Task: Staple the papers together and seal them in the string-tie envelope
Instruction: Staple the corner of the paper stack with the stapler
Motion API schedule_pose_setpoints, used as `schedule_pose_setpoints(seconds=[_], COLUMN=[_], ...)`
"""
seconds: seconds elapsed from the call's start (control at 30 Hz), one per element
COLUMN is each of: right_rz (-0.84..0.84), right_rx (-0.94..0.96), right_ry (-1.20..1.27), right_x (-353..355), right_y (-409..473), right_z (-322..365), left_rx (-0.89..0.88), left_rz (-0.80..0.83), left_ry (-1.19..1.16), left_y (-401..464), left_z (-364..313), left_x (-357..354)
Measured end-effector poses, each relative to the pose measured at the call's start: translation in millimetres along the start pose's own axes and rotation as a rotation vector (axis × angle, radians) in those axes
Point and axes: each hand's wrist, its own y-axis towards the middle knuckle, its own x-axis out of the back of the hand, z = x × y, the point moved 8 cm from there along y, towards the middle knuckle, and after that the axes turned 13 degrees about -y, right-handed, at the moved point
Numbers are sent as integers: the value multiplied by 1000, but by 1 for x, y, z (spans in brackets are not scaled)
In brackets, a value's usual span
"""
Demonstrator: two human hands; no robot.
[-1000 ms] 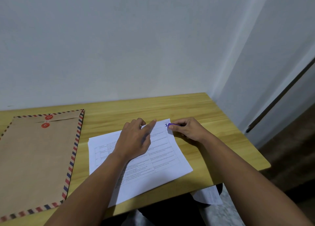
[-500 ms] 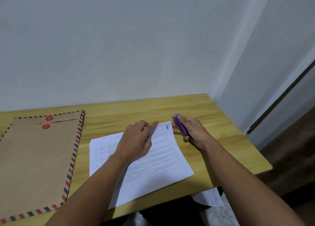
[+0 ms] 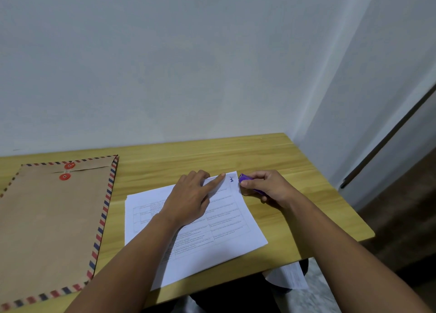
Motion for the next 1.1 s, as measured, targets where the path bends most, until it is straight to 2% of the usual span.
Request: schedule_pose_setpoints(seconds=[0.17, 0.43, 0.67, 1.1], right_rz=[40, 193, 243, 168], right_rx=[-29, -75, -58, 32], right_ry=[-71, -71, -104, -137], right_x=[-1, -5, -5, -10], right_y=[2, -1, 2, 8], right_z=[-2, 4, 3, 10], left_rx=[-23, -17, 53, 59], left_rz=[-31, -44, -28, 3], left_ry=[-5, -33, -58, -76], left_y=[0, -1, 0, -1], left_z=[-4, -4, 4, 6], left_x=[4, 5, 2, -2])
